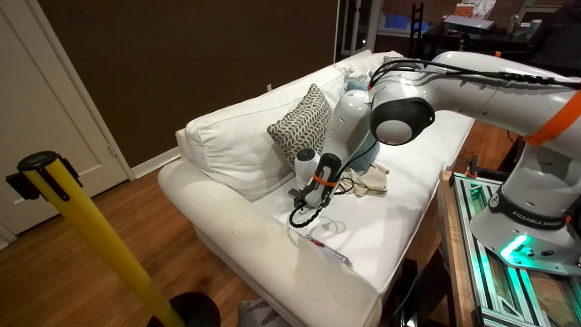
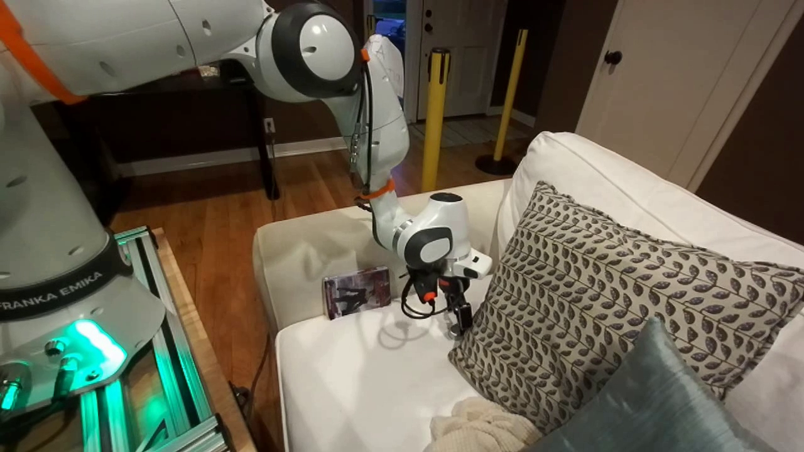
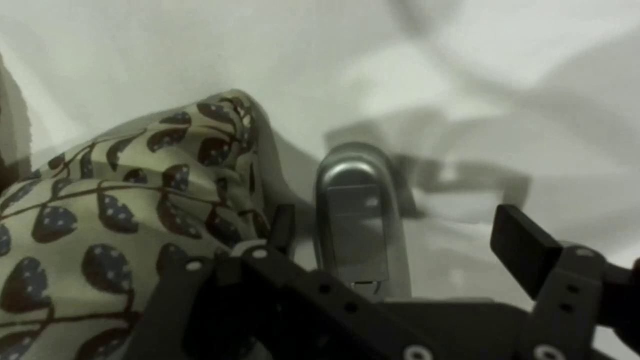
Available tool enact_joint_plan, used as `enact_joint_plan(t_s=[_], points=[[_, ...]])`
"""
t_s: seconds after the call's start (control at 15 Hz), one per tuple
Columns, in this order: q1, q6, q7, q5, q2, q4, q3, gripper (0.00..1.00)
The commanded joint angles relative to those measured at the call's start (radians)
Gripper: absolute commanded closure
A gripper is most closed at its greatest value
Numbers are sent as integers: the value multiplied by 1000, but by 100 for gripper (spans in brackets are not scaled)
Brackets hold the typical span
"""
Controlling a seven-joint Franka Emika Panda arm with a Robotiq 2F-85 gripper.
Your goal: Flip the remote
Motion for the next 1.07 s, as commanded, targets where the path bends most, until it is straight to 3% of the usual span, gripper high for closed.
enact_joint_plan(t_s=[0.0, 0.07, 0.13, 0.27, 0.67, 1.0], points=[[-47, -98, -12, -9, 91, 148, 20, 0], [-50, -119, -6, -10, 105, 170, 16, 0], [-53, -144, -1, -12, 117, 192, 13, 25], [-70, -180, -3, -13, 133, 230, 20, 34], [-70, -218, -9, -21, 107, 242, 41, 78], [-18, -209, 4, -13, 34, 136, 17, 78]])
